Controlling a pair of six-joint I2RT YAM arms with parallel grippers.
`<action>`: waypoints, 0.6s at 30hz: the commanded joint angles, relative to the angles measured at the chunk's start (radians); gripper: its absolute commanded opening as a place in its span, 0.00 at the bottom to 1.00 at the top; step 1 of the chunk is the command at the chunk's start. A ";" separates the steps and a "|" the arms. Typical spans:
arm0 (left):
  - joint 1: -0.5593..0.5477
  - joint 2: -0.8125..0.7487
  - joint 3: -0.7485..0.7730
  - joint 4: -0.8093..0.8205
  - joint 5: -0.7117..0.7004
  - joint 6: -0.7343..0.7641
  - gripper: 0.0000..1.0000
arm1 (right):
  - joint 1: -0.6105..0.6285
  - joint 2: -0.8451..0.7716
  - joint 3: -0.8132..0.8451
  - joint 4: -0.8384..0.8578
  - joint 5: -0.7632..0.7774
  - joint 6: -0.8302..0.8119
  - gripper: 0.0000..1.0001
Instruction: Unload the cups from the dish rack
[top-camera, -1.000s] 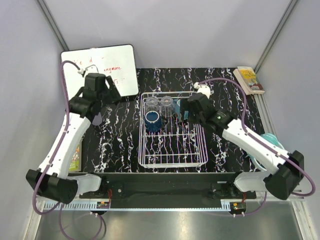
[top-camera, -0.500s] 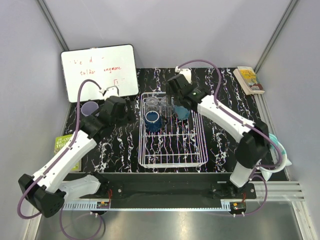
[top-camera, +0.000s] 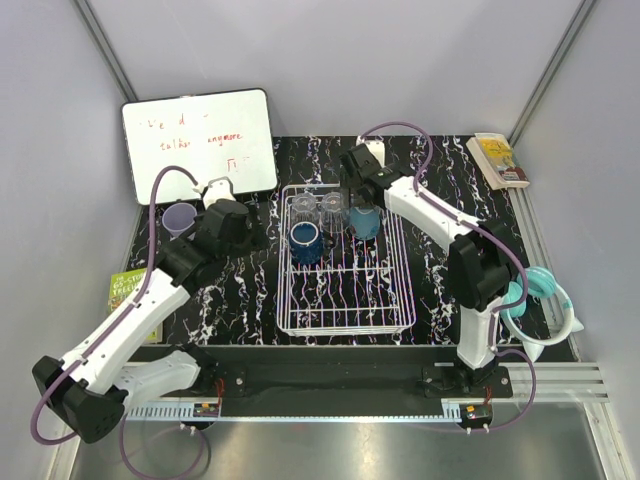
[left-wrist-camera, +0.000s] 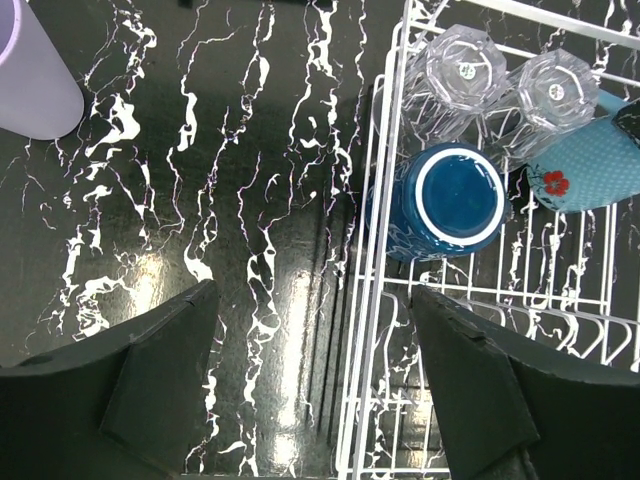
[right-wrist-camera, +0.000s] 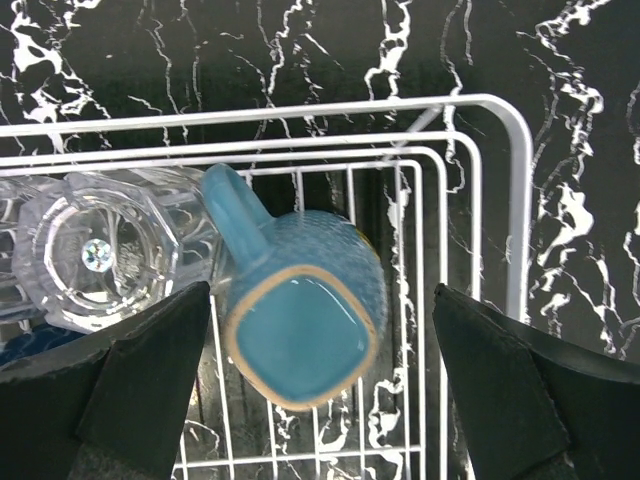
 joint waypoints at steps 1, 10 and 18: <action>-0.004 0.011 -0.008 0.055 -0.016 0.006 0.82 | 0.003 0.026 0.054 0.005 -0.019 -0.010 1.00; -0.004 0.028 -0.014 0.063 -0.002 0.003 0.82 | -0.001 0.063 0.000 0.022 -0.058 0.033 1.00; -0.004 0.056 -0.020 0.072 0.013 0.000 0.82 | -0.011 0.071 -0.060 0.053 -0.074 0.040 0.84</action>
